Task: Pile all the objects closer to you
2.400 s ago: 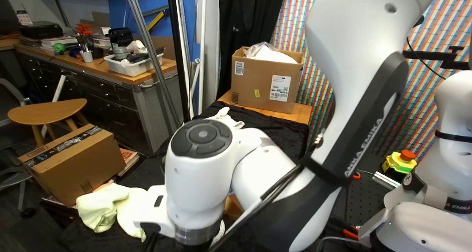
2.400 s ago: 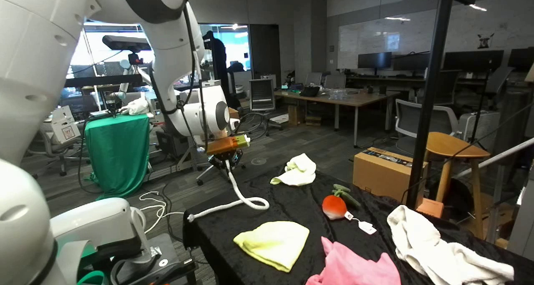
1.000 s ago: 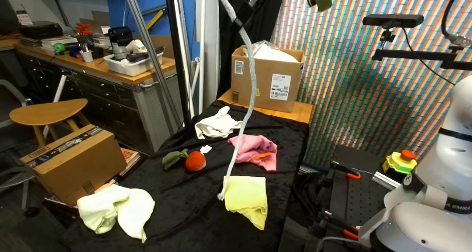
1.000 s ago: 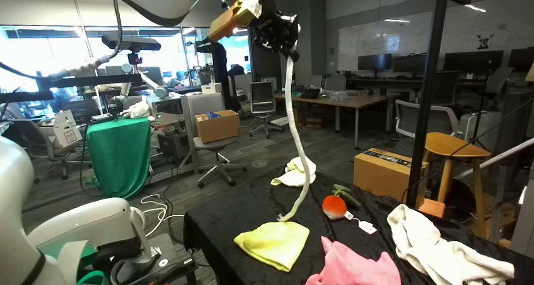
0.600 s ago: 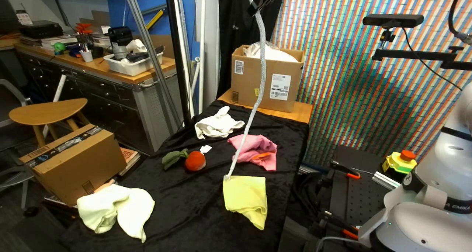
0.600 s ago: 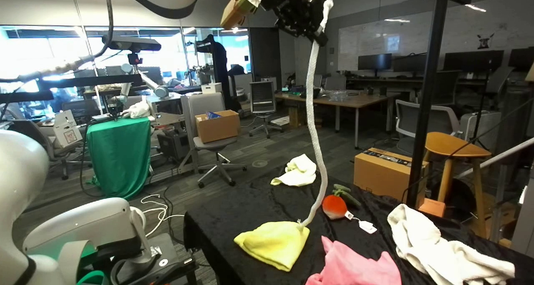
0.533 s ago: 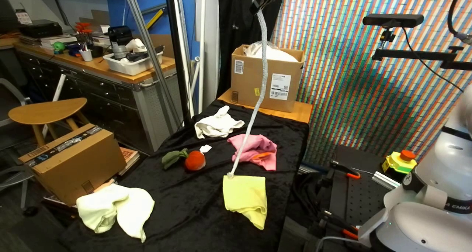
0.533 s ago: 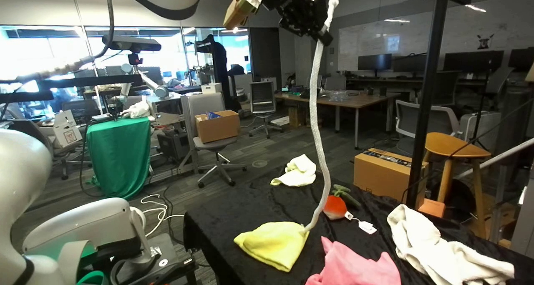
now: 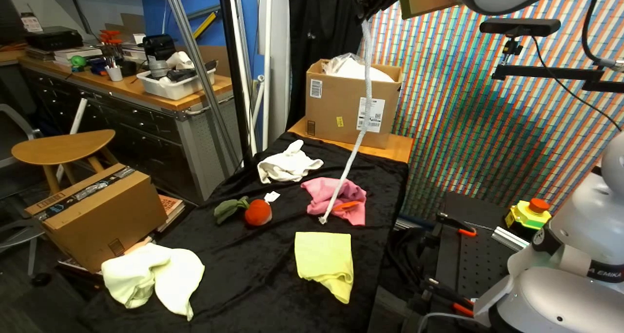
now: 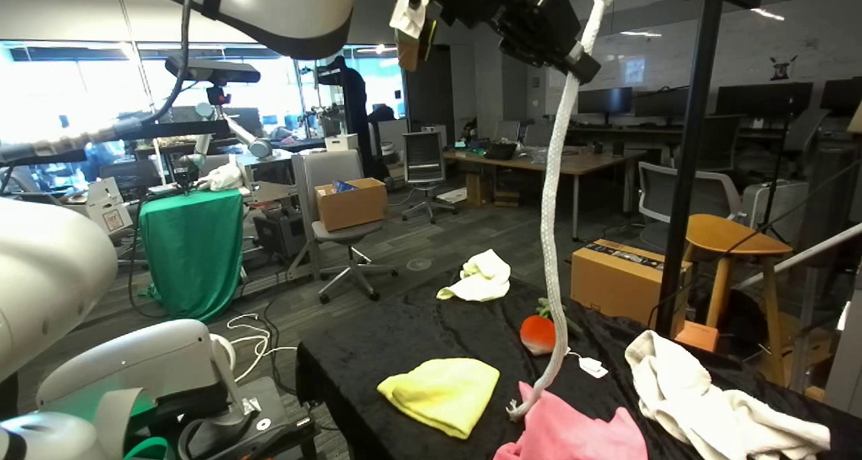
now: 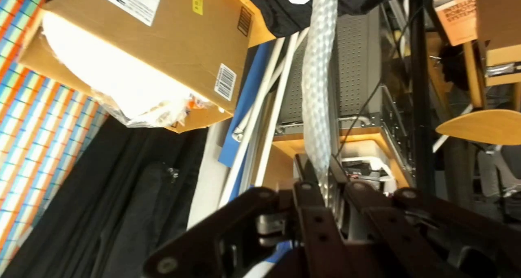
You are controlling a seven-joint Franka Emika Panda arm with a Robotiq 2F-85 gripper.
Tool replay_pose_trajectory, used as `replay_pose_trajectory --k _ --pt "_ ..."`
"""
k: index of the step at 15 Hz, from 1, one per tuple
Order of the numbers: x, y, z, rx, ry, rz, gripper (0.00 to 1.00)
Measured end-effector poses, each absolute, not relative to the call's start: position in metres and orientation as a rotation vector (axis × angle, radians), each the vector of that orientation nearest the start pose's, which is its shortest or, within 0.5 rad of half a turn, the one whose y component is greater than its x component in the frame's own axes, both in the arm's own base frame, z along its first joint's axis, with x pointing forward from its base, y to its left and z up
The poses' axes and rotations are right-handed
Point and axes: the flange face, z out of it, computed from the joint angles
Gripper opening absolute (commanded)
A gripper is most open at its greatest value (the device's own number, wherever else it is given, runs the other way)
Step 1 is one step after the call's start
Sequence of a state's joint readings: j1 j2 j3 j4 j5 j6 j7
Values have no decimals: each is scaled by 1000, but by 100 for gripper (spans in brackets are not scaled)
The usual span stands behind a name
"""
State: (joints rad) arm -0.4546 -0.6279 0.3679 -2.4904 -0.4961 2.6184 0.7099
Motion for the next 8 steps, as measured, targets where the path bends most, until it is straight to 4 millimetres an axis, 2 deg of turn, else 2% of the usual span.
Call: replay_pose_trajectory --k 4,8 --pt "418 -24 537 -3257 841 -1341 9" --pt "418 -33 498 -3398 879 -1243 9"
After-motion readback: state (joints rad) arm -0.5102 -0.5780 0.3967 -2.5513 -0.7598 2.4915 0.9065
